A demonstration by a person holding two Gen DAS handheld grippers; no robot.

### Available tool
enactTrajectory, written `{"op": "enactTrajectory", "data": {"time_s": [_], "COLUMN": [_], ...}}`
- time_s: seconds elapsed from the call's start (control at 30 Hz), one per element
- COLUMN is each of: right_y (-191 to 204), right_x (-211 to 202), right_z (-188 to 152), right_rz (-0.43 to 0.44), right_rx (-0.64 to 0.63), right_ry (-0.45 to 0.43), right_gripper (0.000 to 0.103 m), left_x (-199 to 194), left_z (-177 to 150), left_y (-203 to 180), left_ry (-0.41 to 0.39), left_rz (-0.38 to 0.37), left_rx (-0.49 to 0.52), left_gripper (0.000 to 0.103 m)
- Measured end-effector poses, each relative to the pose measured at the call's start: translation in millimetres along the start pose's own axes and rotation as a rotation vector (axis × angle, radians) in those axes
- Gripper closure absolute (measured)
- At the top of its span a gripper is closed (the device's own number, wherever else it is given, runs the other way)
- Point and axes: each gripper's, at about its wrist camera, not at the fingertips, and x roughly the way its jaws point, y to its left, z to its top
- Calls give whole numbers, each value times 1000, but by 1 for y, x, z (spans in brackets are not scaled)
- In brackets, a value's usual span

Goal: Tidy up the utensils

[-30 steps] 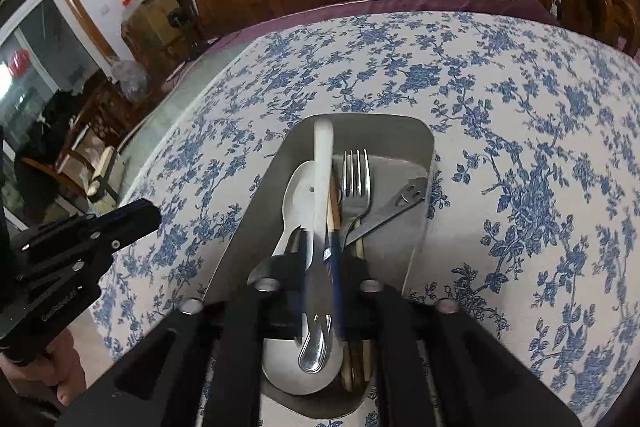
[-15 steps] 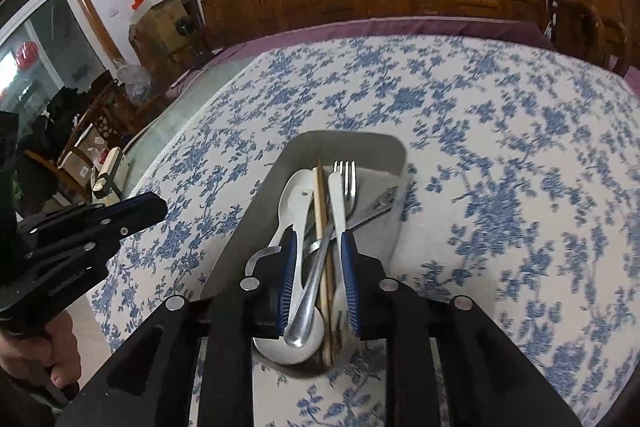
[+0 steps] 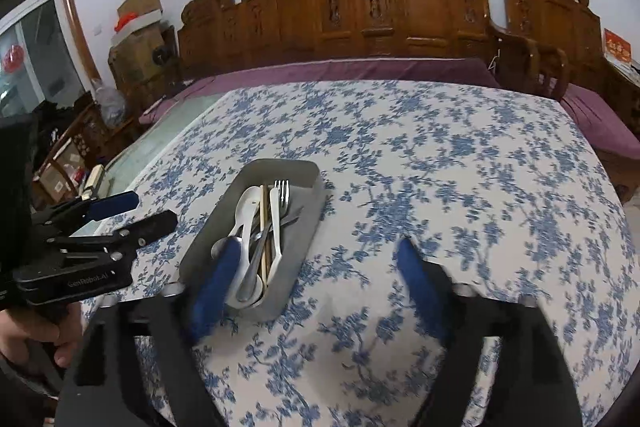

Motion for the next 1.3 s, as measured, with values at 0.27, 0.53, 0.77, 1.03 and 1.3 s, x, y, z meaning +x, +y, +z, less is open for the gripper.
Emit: {"op": "enactTrajectory", "data": {"time_s": [0.27, 0.53, 0.77, 1.03, 1.3], "right_y": [-28, -36, -35, -23, -11], "right_x": [-40, -93, -152, -202, -231], "right_z": [-10, -18, -18, -17, -20], "right_rz": [-66, -100, -125, -159, -149], "right_rx": [15, 16, 11, -16, -19], "right_ry": [-40, -133, -244, -334, -389], "right_gripper": [3, 3, 3, 3, 3], "left_x": [-8, -60, -114, -155, -183], "left_z": [-9, -8, -2, -2, -7], "left_y": [-26, -56, -70, -74, -75], "left_ry": [7, -105, -212, -281, -335], "left_rz": [-22, 11, -23, -4, 15], "left_rx": [6, 47, 16, -9, -8], "left_gripper": [10, 8, 8, 8, 8]}}
